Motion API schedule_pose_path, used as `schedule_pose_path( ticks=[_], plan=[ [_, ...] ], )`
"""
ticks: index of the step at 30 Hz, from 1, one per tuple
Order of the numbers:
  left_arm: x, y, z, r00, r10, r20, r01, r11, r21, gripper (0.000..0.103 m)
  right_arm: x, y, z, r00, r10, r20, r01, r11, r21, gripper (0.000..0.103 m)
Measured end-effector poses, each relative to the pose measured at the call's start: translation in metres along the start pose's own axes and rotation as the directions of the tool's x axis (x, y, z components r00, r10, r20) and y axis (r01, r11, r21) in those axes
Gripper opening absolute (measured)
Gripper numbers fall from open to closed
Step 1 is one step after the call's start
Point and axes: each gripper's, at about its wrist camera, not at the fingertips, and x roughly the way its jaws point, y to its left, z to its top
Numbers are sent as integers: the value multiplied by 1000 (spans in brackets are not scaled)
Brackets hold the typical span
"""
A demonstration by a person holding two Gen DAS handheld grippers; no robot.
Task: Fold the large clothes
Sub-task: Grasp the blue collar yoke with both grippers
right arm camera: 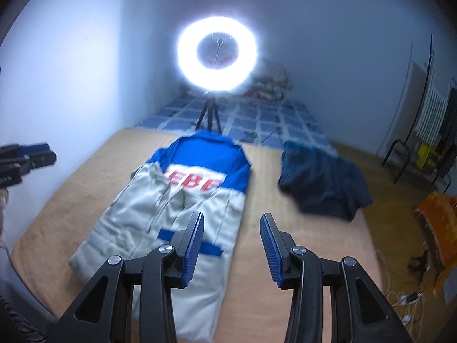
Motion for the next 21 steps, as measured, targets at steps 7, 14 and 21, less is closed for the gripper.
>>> schedule_pose_path(
  ticks=[7,14,21],
  plan=[
    [31,17,59,1000,1,20,-2,1000,28,51,21,-13,50,997,-58,47,62,995,-79,48],
    [128,48,109,997,-64,-36,64,998,-2,57,99,-37,100,999,2,41,1,998,-61,60],
    [262,87,121,978,-147,-146,133,986,-103,57,225,-63,117,992,125,-30,-125,992,3,60]
  ],
)
